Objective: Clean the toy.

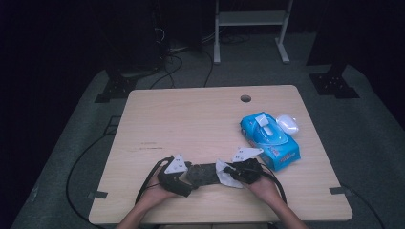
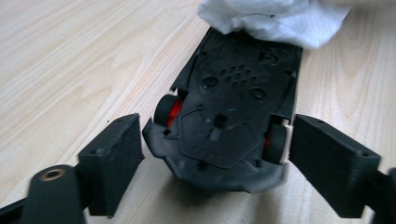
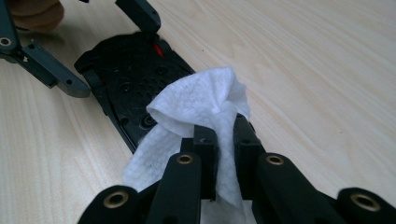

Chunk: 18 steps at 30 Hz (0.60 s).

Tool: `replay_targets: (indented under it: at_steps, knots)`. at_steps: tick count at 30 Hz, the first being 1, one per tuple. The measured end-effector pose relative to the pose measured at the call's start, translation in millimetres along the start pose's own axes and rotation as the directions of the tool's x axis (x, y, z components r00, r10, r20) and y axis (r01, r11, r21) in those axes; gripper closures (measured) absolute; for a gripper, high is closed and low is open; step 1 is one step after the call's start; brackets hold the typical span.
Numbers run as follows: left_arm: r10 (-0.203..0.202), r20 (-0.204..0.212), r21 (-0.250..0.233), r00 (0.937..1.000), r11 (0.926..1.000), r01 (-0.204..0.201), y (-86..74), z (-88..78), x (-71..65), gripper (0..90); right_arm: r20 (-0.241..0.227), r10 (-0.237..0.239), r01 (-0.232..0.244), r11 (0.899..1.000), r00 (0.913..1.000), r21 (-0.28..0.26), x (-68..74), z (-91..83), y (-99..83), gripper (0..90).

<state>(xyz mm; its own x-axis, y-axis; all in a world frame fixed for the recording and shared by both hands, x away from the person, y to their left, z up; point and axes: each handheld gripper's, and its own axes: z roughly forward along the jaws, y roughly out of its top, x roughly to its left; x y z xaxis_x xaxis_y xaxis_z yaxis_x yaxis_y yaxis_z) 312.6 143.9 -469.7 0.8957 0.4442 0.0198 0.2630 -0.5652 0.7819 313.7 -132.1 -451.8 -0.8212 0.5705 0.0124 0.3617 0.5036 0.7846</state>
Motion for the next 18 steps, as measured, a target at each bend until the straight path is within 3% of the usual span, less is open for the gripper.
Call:
replay_targets:
  at_steps: [5, 10, 12, 15, 18]
  knots:
    - [0.009, 0.008, 0.001, 0.9999, 1.0000, -0.009, 1.1, 2.9, 2.9, 10.5, 0.006, -0.018, 0.018, 1.000, 0.9998, -0.004, -1.3, 0.7, 0.2, 82.8]
    - [0.029, 0.017, 0.049, 0.9994, 0.9983, -0.030, 7.4, 13.6, 8.3, 7.9, 0.027, -0.049, 0.049, 0.999, 0.9984, -0.009, -2.0, 3.3, 1.3, 82.6]
    - [0.022, 0.051, 0.044, 0.9985, 0.9987, -0.024, 5.7, 18.1, 10.3, 13.2, 0.032, -0.041, 0.041, 0.999, 0.9987, -0.012, -3.6, 4.3, 1.7, 82.6]
    - [0.043, 0.058, 0.048, 0.9974, 0.9978, -0.045, 5.4, 17.3, 10.0, 20.2, 0.044, -0.041, 0.042, 0.999, 0.9982, -0.009, -7.4, 5.5, 3.4, 82.5]
    - [0.066, 0.004, 0.063, 0.9978, 0.9958, -0.066, 5.6, 19.4, 8.0, 23.0, 0.055, -0.017, 0.019, 0.999, 0.9983, -0.036, -11.3, 3.6, 9.8, 82.6]
